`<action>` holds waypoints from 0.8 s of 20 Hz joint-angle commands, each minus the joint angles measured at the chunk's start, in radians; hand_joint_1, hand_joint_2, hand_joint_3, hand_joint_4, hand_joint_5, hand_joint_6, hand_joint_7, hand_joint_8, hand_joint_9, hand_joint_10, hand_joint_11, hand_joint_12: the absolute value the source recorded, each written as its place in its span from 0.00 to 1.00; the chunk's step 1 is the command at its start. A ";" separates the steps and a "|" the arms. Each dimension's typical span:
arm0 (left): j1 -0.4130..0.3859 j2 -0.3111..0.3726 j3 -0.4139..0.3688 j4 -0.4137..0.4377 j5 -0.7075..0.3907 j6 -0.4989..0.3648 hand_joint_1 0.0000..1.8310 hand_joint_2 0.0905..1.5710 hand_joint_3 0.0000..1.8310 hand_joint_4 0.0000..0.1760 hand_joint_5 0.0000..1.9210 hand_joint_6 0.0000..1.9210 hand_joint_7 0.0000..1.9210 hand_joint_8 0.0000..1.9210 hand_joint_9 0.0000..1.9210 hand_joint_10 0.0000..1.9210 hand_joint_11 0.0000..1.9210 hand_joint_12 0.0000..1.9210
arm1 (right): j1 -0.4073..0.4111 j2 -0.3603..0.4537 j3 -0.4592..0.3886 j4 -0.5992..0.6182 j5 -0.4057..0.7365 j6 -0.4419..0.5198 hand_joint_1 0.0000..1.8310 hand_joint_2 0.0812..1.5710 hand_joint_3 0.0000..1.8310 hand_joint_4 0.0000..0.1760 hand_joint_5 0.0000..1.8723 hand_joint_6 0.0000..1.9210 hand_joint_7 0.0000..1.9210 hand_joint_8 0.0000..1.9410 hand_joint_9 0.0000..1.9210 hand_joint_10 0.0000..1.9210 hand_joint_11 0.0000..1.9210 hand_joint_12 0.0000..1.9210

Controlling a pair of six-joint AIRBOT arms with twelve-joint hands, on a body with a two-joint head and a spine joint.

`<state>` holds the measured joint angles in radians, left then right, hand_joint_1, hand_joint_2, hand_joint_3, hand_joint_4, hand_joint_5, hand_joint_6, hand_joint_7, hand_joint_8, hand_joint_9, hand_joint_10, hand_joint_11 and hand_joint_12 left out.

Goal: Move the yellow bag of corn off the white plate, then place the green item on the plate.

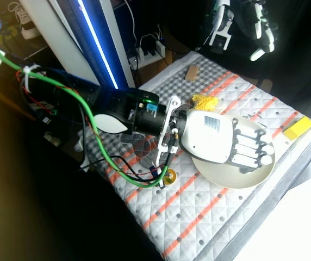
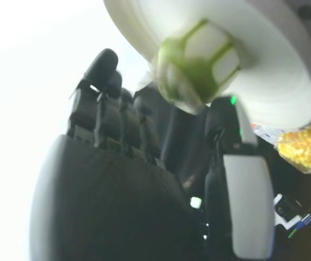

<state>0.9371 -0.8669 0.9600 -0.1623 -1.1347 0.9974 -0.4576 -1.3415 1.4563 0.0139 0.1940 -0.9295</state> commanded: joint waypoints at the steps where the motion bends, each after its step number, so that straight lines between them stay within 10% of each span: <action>1: -0.010 -0.001 0.005 0.003 -0.124 -0.011 0.43 0.81 0.00 0.00 0.15 0.00 0.03 0.00 0.03 0.00 0.00 0.56 | 0.016 0.007 -0.024 0.001 0.115 -0.011 0.32 0.76 0.00 0.17 0.00 0.00 0.00 0.00 0.00 0.00 0.00 0.50; 5: 0.001 0.003 0.002 -0.013 -0.141 -0.011 0.37 0.82 0.00 0.00 0.06 0.00 0.01 0.00 0.01 0.00 0.00 0.41 | 0.018 0.191 -0.209 0.001 0.241 -0.070 0.29 0.78 0.00 0.13 0.00 0.00 0.00 0.00 0.00 0.00 0.00 0.08; 7: 0.015 0.011 -0.004 -0.026 -0.167 -0.011 0.39 0.80 0.00 0.00 0.03 0.00 0.01 0.00 0.00 0.00 0.00 0.33 | 0.005 0.297 -0.310 0.001 0.346 -0.092 0.23 0.75 0.00 0.57 0.00 0.00 0.00 0.00 0.00 0.00 0.01 0.01; 8: 0.019 0.014 -0.006 -0.035 -0.182 -0.011 0.39 0.80 0.00 0.00 0.02 0.00 0.00 0.00 0.00 0.00 0.00 0.32 | -0.012 0.343 -0.352 0.001 0.402 -0.097 0.15 0.69 0.05 0.70 0.00 0.00 0.00 0.00 0.00 0.00 0.00 0.28; 9: 0.025 0.017 -0.008 -0.044 -0.198 -0.011 0.39 0.79 0.00 0.00 0.01 0.00 0.00 0.00 0.00 0.00 0.00 0.26 | -0.038 0.391 -0.394 0.001 0.459 -0.097 0.15 0.70 0.03 0.72 0.00 0.00 0.00 0.00 0.00 0.00 0.00 0.39; 12: 0.038 0.026 -0.016 -0.061 -0.237 -0.011 0.42 0.78 0.00 0.00 0.00 0.00 0.00 0.00 0.00 0.00 0.00 0.02 | -0.148 0.513 -0.502 0.017 0.628 -0.097 0.25 0.76 0.01 0.71 0.00 0.00 0.00 0.00 0.00 0.00 0.00 0.05; 14: 0.039 0.027 -0.015 -0.064 -0.244 -0.011 0.37 0.78 0.00 0.10 0.00 0.00 0.00 0.00 0.00 0.00 0.00 0.00 | -0.244 0.589 -0.565 0.052 0.744 -0.097 0.24 0.74 0.00 0.76 0.00 0.00 0.00 0.00 0.00 0.00 0.00 0.00; 16: 0.039 0.030 -0.016 -0.067 -0.261 -0.011 0.23 0.79 0.00 0.26 0.00 0.00 0.00 0.00 0.00 0.00 0.00 0.00 | -0.327 0.647 -0.612 0.085 0.853 -0.097 0.20 0.72 0.00 0.54 0.00 0.00 0.00 0.00 0.00 0.00 0.00 0.00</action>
<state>0.9836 -0.8433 0.9443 -0.2432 -1.2583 0.9939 -0.8104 -0.6884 0.8387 0.0921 0.8841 -1.0252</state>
